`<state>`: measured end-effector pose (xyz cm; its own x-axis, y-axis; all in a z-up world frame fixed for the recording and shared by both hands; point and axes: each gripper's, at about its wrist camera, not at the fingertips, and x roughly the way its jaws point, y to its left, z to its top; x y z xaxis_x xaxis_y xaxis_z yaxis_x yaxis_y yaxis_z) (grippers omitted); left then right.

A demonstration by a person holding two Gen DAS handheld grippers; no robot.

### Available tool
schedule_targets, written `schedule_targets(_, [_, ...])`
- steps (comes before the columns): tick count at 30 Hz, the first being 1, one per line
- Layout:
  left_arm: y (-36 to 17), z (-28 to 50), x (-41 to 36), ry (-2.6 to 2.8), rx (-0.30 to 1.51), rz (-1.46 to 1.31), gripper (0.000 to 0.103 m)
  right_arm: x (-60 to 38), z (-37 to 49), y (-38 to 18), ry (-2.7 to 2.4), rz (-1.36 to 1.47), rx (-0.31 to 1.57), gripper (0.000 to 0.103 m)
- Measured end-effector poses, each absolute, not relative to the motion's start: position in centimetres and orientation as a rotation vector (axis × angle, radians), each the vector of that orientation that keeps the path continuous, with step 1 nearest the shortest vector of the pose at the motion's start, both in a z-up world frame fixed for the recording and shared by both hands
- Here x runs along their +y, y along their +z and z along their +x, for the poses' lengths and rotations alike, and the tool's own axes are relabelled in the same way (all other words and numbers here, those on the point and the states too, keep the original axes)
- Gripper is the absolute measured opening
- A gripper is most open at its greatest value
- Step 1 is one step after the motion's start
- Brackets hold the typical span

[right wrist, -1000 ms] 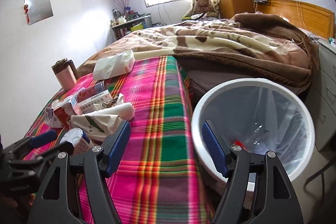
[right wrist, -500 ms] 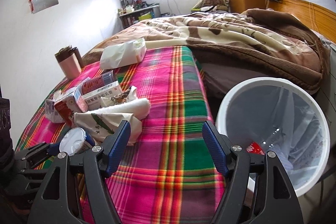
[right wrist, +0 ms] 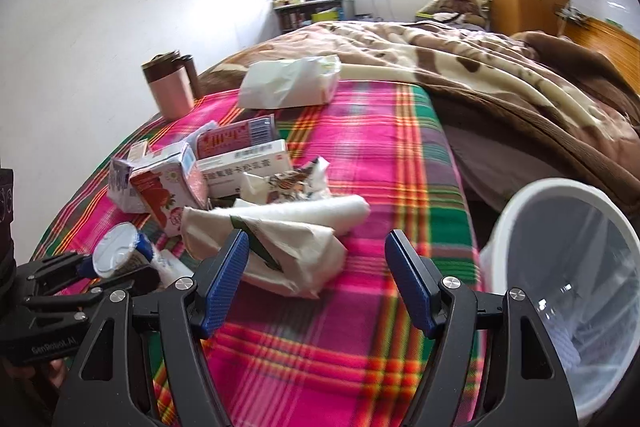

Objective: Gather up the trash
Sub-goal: 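Grasp the white paper cup with the left gripper while the right gripper returns to the bed, then grasp the beige paper bag with the right gripper while the left holds the cup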

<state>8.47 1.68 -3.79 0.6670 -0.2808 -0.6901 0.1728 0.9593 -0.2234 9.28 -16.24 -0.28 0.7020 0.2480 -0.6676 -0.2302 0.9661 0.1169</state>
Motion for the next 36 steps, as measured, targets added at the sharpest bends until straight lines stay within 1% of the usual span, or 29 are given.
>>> schedule_targets(7, [-3.8, 8.3, 4.0, -0.211, 0.793, -0.168, 0.051, -14.4, 8.8, -0.8, 0.398, -0.003, 0.799, 0.072])
schedule_targets(13, [-3.9, 8.2, 5.4, -0.184, 0.786, -0.182, 0.051, -13.7, 7.8, -1.3, 0.516, 0.059, 0.863, 0.072])
schedule_targets(24, [-4.3, 8.7, 5.8, -0.190, 0.814, -0.200, 0.053, -12.6, 8.1, -1.8, 0.425, -0.040, 0.862, 0.072])
schedule_targets(26, [-4.7, 9.1, 5.8, -0.186, 0.827, -0.201, 0.054, -12.7, 8.2, -1.8, 0.406, -0.041, 0.864, 0.066])
schedule_targets(27, [-4.8, 9.1, 5.8, -0.182, 0.832, -0.202, 0.055, -12.9, 8.2, -1.8, 0.394, -0.039, 0.865, 0.062])
schedule_targets(28, [-4.9, 9.2, 5.9, -0.185, 0.838, -0.204, 0.058, -13.0, 8.2, -1.8, 0.385, -0.036, 0.865, 0.056])
schedule_targets(29, [-4.9, 9.3, 5.9, -0.189, 0.840, -0.205, 0.060, -13.1, 8.2, -1.8, 0.377, -0.033, 0.863, 0.054])
schedule_targets(31, [-5.2, 9.5, 5.9, -0.193, 0.853, -0.213, 0.062, -13.3, 8.2, -1.7, 0.363, -0.029, 0.859, 0.039])
schedule_targets(33, [-5.1, 9.5, 5.9, -0.194, 0.849, -0.214, 0.062, -13.3, 8.1, -1.7, 0.348, -0.029, 0.856, 0.031])
schedule_targets(36, [-5.0, 9.4, 5.8, -0.191, 0.840, -0.203, 0.062, -13.0, 7.7, -1.6, 0.353, -0.031, 0.845, 0.030])
